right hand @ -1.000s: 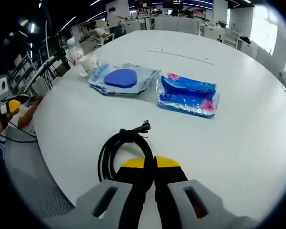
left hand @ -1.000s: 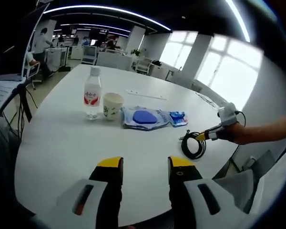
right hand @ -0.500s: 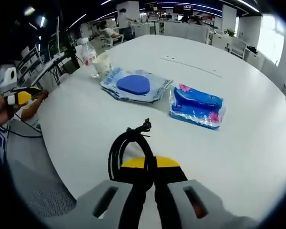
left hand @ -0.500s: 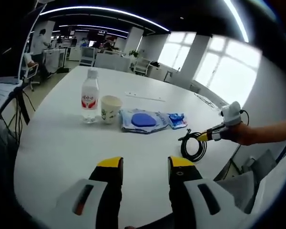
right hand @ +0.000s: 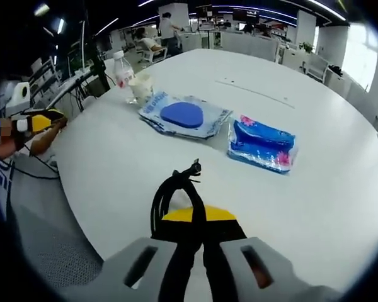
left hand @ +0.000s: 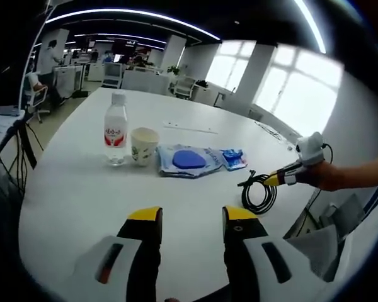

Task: Arrange the tabletop items into an orderly group along one side of the table until the central work area is clear of visible clutter.

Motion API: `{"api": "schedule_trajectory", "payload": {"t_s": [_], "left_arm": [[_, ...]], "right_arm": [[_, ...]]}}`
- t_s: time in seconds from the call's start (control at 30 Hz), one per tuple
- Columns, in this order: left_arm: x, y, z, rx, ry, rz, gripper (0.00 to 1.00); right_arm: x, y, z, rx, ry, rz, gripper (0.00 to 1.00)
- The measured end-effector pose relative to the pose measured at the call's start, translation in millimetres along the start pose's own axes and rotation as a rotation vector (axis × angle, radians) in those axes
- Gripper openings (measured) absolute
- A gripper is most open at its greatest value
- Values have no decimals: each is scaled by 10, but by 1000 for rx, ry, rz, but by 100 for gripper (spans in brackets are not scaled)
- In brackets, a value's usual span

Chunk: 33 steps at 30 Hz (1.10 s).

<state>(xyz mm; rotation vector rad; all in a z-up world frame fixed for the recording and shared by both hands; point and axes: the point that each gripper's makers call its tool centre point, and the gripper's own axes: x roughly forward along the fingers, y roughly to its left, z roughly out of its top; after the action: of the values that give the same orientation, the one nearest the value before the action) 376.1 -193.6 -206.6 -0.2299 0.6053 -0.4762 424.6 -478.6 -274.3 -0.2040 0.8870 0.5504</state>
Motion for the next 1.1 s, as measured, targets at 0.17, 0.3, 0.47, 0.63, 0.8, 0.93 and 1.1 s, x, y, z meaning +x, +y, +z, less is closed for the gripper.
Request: {"api": "schedule_trajectory", "payload": {"t_s": [0.17,0.3,0.47,0.63,0.8,0.93,1.1], "left_arm": [[35,-8,8,1,1,-9,37],[51,-33,19,9,4,-20,37],[64,-62,15,14,7,-33,37],[69,-74,5,19,12,-43,37],[80,-81,5,23,16,-53,37],[67,-80,21,24,16,-57,37],[37,-44,16,26,18,-55,37]], "right_arm": [[-29,40,13,10,-15,-2,0],[-43,63,29,10,-21,-2,0],[-102,90,121,10,-40,-4,0],[-135,85,220,4,-60,-12,0],[-91,50,285,15,-65,-15,0],[-48,18,363,46,-80,-14,0],[78,-83,445,143,-93,-7,0]]}}
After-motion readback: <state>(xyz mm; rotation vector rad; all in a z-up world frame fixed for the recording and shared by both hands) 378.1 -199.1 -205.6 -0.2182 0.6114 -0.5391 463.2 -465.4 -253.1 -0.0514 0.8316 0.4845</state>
